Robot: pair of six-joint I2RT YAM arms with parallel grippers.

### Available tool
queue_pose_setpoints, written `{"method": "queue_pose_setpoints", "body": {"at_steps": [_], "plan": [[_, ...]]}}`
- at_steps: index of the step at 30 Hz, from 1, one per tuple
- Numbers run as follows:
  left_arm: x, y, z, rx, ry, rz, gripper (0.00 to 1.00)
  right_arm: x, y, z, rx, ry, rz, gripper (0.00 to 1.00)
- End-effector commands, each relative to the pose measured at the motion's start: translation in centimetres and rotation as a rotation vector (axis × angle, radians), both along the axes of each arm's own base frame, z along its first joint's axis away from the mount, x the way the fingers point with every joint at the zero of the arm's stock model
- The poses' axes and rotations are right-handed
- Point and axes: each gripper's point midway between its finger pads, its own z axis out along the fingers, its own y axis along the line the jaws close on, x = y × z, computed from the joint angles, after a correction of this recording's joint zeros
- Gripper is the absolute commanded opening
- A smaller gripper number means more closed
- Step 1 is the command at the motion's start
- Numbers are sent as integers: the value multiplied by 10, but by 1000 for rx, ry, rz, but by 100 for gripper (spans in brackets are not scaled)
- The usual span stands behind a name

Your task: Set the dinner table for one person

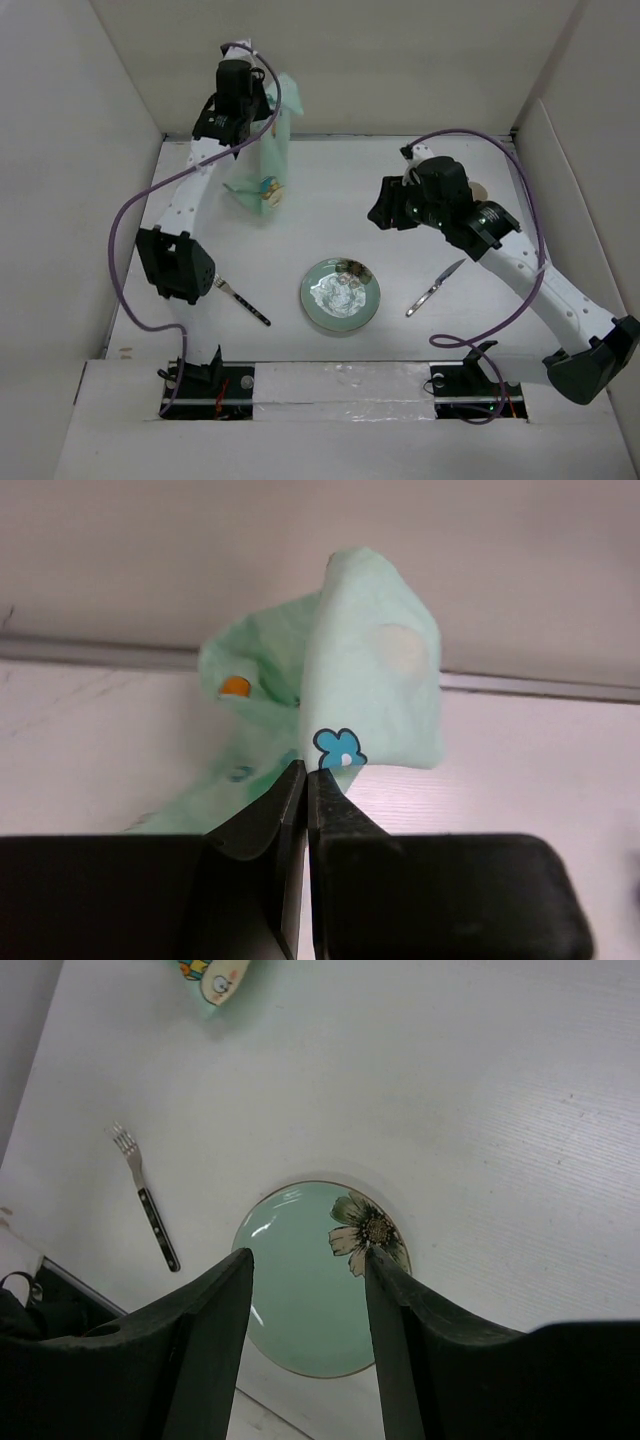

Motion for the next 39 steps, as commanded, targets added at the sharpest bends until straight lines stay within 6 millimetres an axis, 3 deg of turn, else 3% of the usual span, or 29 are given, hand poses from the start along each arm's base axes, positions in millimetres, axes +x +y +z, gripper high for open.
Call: {"method": "queue_pose_setpoints", "body": {"at_steps": [1,5,7,9,14,17,19,20,21,22,23,24,26,27,29,31,32,33,34,35,36,37,38,39], "plan": [[-37,1,87,-60,-145,-41,0,9,5,48,49,-130,-8,54],[-66,11,130,-97,-226,-40,0,10,5,60,60,-155,-6,58],[-76,29,153,-140,-274,-24,0,10,5,61,58,-156,-5,59],[-85,32,169,-145,-309,-20,0,10,5,61,57,-159,-3,59],[-115,45,234,-142,-450,14,0,7,5,59,60,-151,4,61],[-129,42,266,-184,-525,-11,0,5,3,59,60,-155,1,63],[-132,27,268,-229,-526,-92,0,5,1,56,56,-152,-3,64],[-136,2,269,-259,-529,-150,0,4,0,58,63,-160,-5,65],[-137,-14,265,-270,-521,-190,0,3,0,53,59,-154,-7,65],[-132,-35,247,-285,-483,-235,0,2,-1,52,60,-153,-7,66],[-134,-69,240,-321,-472,-308,0,1,-1,52,62,-155,-7,66],[-133,-90,229,-359,-441,-351,0,0,-2,52,65,-153,-10,65],[-118,-131,189,-380,-359,-388,0,6,-11,45,45,-151,-60,65],[-122,-160,174,-395,-327,-418,0,4,-13,47,57,-160,-69,64],[-105,-192,127,-424,-255,-399,0,4,-20,35,47,-140,-90,60],[-103,-223,96,-473,-201,-389,0,1,-27,31,58,-138,-110,55],[-93,-239,61,-454,-139,-376,1,2,-33,19,46,-116,-129,51],[-89,-251,46,-452,-112,-362,8,2,-39,20,55,-119,-150,39],[-99,-270,40,-457,-73,-405,21,0,-41,14,50,-110,-157,34],[-99,-289,4,-418,1,-439,45,3,-50,3,39,-97,-183,28],[-101,-297,-8,-394,29,-452,53,3,-54,-1,35,-90,-197,11],[-103,-304,2,-384,18,-468,58,3,-58,-4,33,-86,-210,6],[-106,-307,-18,-326,60,-476,63,3,-58,-8,27,-77,-214,4],[-106,-305,-16,-310,56,-478,64,5,-63,-14,25,-64,-234,4]]}}
